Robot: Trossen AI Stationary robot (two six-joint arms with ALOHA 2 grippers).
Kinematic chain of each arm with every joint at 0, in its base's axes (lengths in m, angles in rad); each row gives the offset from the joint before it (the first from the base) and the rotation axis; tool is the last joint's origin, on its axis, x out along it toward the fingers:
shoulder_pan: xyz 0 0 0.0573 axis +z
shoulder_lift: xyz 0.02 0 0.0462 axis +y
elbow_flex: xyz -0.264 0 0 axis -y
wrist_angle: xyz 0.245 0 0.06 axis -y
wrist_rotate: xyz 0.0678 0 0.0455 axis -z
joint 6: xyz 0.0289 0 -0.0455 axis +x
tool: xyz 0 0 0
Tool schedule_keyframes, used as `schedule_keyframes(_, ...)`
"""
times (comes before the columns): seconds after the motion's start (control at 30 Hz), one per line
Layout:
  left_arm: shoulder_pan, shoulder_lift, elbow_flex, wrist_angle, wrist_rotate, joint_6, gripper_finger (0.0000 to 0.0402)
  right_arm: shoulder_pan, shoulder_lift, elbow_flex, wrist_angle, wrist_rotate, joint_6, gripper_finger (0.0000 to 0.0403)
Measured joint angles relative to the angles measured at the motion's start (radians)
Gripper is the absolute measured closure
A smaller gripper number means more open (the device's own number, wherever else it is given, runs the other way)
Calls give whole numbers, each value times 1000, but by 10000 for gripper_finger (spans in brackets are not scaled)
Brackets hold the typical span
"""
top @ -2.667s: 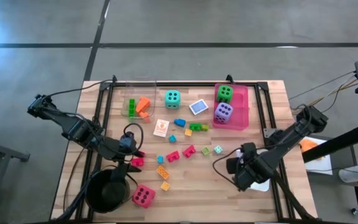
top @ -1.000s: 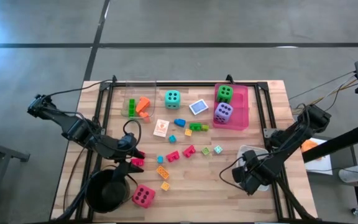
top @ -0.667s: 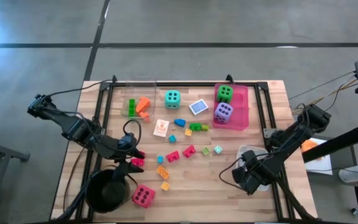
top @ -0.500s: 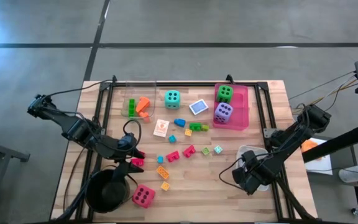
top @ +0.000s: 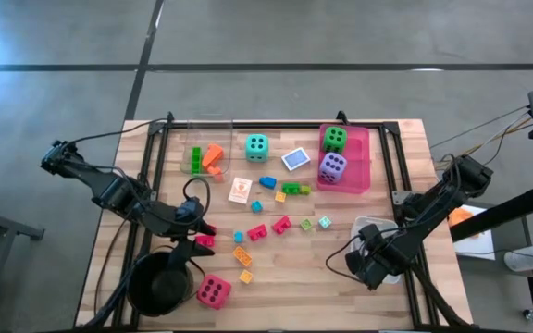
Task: Pick & Place Toys
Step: Put the purple deck of cards into the white bin, then put the red game piece into the transparent bin
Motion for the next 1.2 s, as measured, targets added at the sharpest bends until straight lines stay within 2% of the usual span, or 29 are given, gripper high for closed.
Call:
schedule_keyframes(0.4,0,0,0,0,0,-12,98,0,-7,14,-14,-2,-18,20)
schedule_keyframes(0.73,9,0,0,0,-16,-24,98,0,-38,155,-191,-20,-105,19)
schedule_keyframes(0.87,33,0,0,0,-53,-84,98,0,-64,193,-226,-14,-127,19)
schedule_keyframes(0.97,61,9,0,1,-57,-140,98,0,-92,209,-251,25,-122,19)
schedule_keyframes(1.2,102,55,0,-1,-55,-214,98,0,-165,248,-265,210,-106,19)
